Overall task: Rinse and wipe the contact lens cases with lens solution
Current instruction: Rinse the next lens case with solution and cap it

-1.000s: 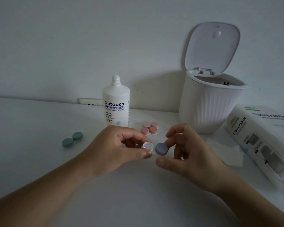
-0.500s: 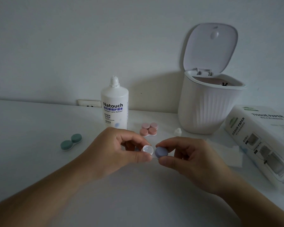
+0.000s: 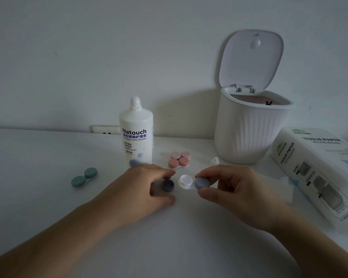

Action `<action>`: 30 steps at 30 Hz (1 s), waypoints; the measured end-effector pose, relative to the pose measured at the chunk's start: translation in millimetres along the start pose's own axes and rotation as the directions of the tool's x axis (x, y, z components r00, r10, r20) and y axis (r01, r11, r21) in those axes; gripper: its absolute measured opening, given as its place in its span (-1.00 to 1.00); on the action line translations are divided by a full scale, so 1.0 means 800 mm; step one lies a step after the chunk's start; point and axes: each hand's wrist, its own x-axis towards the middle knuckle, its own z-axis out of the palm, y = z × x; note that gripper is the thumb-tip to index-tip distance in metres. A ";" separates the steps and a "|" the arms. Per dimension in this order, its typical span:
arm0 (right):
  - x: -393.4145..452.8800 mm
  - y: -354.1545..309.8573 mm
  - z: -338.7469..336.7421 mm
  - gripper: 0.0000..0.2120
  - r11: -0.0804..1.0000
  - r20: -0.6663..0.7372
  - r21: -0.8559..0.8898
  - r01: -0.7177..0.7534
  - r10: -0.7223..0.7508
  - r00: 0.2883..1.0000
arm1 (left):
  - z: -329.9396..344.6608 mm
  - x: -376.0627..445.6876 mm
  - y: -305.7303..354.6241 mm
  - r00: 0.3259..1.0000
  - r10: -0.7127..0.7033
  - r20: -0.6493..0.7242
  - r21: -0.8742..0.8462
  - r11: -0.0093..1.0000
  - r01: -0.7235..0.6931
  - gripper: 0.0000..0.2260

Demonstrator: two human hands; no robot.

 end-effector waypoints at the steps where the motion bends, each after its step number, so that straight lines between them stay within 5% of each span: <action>1: 0.000 0.000 0.000 -0.81 1.000 0.000 0.000 0.001 -0.001 1.000 | 0.002 0.001 0.000 1.000 -0.004 0.002 0.010 1.000 0.004 -0.74; 11: -0.001 -0.002 -0.001 -0.81 1.000 0.019 0.021 -0.017 0.016 1.000 | 0.006 0.005 0.001 0.998 0.022 -0.058 0.001 1.000 -0.022 -0.72; 22: -0.002 -0.001 0.000 -0.80 0.999 0.038 0.033 -0.034 0.033 0.999 | -0.004 0.001 0.015 0.963 0.041 -0.267 -0.446 0.880 -0.161 -0.92; 30: -0.002 -0.009 0.003 -0.79 0.999 0.055 0.016 -0.046 0.045 0.997 | 0.006 -0.001 0.017 0.973 0.047 -0.225 -0.506 0.848 -0.158 -0.72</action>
